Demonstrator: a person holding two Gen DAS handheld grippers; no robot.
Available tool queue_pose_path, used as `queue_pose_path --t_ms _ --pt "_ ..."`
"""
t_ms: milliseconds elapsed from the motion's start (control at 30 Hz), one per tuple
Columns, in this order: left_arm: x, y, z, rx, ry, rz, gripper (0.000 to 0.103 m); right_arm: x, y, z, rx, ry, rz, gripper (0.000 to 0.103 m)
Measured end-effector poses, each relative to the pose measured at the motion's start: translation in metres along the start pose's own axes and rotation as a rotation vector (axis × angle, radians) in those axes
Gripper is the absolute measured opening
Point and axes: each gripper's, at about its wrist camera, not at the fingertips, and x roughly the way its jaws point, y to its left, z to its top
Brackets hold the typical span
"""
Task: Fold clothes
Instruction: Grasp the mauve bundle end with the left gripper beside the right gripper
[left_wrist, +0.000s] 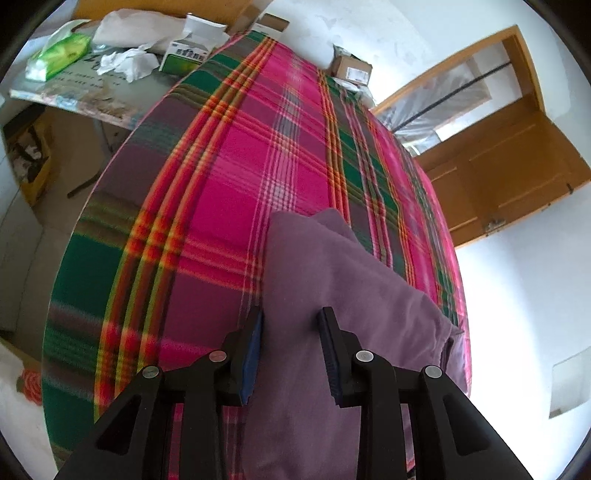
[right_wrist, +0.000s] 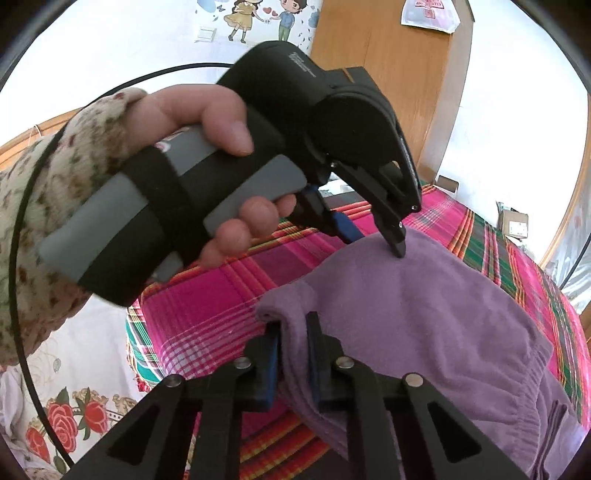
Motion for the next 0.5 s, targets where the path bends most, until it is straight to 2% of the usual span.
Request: queue_pose_path --t_ms 167,367,433,500 --pt "0.006 -0.002 0.01 0.0 0.028 -0.022 0.031 0.001 -0.006 0.002 0.011 -0.004 0.006 0.013" --pt "0.008 -0.007 0.011 0.013 0.014 -0.014 0.031 0.0 -0.008 0.003 0.015 -0.008 0.007 0.012" --pt "0.009 -0.002 0.013 -0.016 0.018 -0.022 0.027 -0.001 -0.008 0.004 0.016 -0.009 0.008 0.012" --pt "0.009 -0.002 0.014 -0.021 0.017 -0.023 0.026 -0.001 -0.009 0.004 0.017 -0.012 0.009 0.012"
